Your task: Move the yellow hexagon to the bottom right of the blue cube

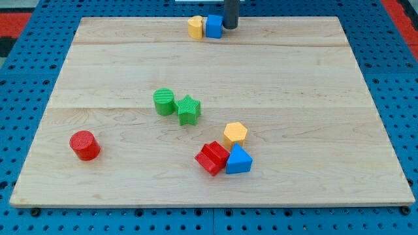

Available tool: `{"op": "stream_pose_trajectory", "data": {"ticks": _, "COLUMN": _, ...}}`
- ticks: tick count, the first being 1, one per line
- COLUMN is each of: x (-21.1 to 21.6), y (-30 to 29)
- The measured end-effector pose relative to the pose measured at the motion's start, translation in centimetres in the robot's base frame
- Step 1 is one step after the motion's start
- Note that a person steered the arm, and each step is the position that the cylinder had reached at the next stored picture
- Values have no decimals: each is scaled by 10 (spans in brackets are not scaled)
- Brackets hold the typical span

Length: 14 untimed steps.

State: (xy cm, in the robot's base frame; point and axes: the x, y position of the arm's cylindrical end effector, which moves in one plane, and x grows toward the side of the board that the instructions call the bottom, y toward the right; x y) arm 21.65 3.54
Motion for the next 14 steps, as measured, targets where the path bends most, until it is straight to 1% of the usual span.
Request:
{"op": "stream_pose_trajectory", "data": {"ticks": 2, "x": 4, "y": -26}}
{"op": "stream_pose_trajectory", "data": {"ticks": 3, "x": 8, "y": -2}}
{"op": "stream_pose_trajectory", "data": {"ticks": 4, "x": 34, "y": 46}}
{"op": "stream_pose_trajectory", "data": {"ticks": 6, "x": 113, "y": 149}}
{"op": "stream_pose_trajectory", "data": {"ticks": 7, "x": 163, "y": 180}}
{"op": "stream_pose_trajectory", "data": {"ticks": 8, "x": 229, "y": 180}}
{"op": "stream_pose_trajectory", "data": {"ticks": 9, "x": 290, "y": 168}}
{"op": "stream_pose_trajectory", "data": {"ticks": 10, "x": 343, "y": 136}}
{"op": "stream_pose_trajectory", "data": {"ticks": 11, "x": 382, "y": 93}}
{"op": "stream_pose_trajectory", "data": {"ticks": 12, "x": 390, "y": 35}}
{"op": "stream_pose_trajectory", "data": {"ticks": 13, "x": 370, "y": 13}}
{"op": "stream_pose_trajectory", "data": {"ticks": 14, "x": 342, "y": 0}}
